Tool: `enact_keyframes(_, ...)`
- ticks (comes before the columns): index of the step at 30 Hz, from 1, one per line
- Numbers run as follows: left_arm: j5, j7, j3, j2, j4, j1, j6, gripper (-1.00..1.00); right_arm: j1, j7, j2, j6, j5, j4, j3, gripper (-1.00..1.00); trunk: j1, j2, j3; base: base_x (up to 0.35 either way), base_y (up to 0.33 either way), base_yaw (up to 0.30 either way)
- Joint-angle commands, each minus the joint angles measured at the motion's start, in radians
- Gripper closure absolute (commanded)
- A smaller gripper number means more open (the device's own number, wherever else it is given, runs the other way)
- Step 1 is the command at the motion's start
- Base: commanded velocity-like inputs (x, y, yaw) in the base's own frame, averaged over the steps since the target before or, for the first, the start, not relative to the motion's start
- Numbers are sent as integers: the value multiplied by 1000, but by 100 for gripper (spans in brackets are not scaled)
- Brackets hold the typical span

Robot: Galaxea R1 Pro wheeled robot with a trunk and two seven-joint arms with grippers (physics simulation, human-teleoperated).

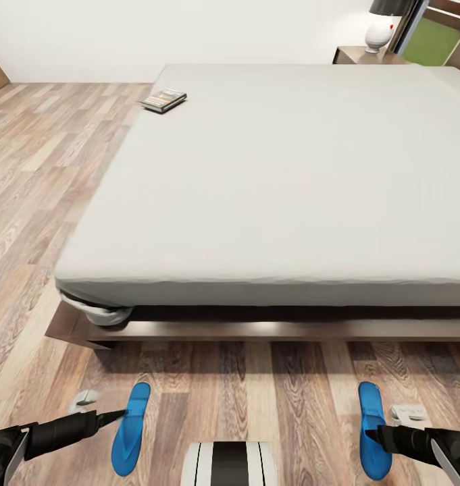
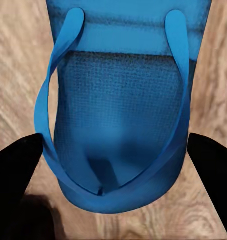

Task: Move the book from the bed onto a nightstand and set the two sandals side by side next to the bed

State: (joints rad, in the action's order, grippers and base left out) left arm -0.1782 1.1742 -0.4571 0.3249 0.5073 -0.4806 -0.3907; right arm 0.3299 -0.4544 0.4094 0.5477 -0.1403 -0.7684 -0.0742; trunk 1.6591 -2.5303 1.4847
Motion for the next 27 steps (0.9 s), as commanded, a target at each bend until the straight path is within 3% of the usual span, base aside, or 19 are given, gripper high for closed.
enact_keyframes(1,-10,7,-8,-1,0,-1,-10,-100,0,1,0,9,-9,-2,-2,100,0,0,1,0,278,0)
enact_keyframes(27,-11,2,-9,2,0,-1,-11,-100,0,3,-7,9,-9,-2,-2,100,0,0,1,0,284,0)
